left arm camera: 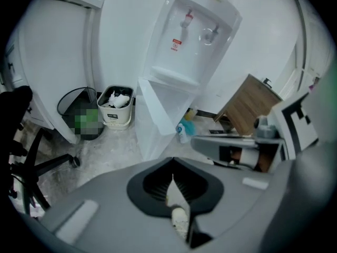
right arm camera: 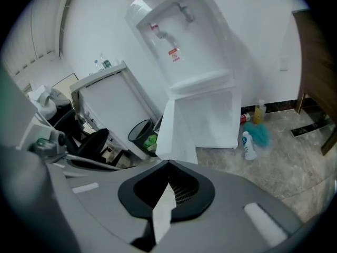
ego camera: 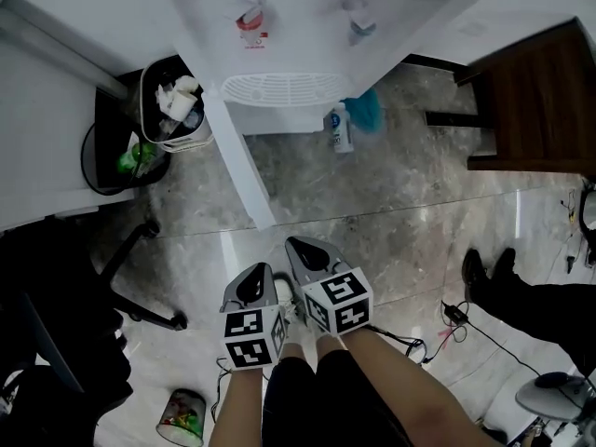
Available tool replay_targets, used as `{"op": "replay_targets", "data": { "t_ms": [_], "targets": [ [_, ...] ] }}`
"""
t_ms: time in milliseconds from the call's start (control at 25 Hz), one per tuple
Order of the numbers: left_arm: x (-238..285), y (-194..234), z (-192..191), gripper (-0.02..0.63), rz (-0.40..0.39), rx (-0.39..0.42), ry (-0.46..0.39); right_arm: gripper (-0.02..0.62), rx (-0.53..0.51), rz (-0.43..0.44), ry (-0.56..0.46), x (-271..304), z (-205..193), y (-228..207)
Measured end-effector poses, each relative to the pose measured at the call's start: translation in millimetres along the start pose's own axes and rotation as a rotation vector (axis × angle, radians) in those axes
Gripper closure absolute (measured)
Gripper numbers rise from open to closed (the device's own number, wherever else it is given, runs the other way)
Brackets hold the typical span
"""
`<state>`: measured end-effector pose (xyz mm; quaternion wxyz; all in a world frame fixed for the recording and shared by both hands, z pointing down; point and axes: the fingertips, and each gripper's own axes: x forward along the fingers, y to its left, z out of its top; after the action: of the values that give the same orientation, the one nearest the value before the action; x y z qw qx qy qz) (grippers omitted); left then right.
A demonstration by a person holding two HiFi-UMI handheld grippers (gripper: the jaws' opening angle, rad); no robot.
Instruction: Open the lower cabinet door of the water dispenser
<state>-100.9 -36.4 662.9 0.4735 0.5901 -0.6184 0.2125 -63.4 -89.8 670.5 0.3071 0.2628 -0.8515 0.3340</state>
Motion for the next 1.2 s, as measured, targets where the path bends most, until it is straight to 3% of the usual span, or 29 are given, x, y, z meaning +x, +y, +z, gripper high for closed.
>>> {"op": "replay_targets", "data": {
  "t_ms": [280, 480, 1200],
  "targets": [
    [-84.0, -49.5, 4.6, 0.6, -0.052, 0.016, 0.006, 0.603, 0.017, 0.003, 0.009, -117.5, 7.0, 39.3],
    [-124.2, -71.4, -4.8, 0.6, -0.072, 0.014, 0.01, 0.603, 0.018, 0.002, -0.035, -165.3, 14.3, 61.8],
    [-132.6, -81.3, -14.7, 0.6, -0.086, 0.005, -0.021, 0.603, 0.041, -0.015, -0.06, -176.2, -0.6, 71.4]
  ]
}}
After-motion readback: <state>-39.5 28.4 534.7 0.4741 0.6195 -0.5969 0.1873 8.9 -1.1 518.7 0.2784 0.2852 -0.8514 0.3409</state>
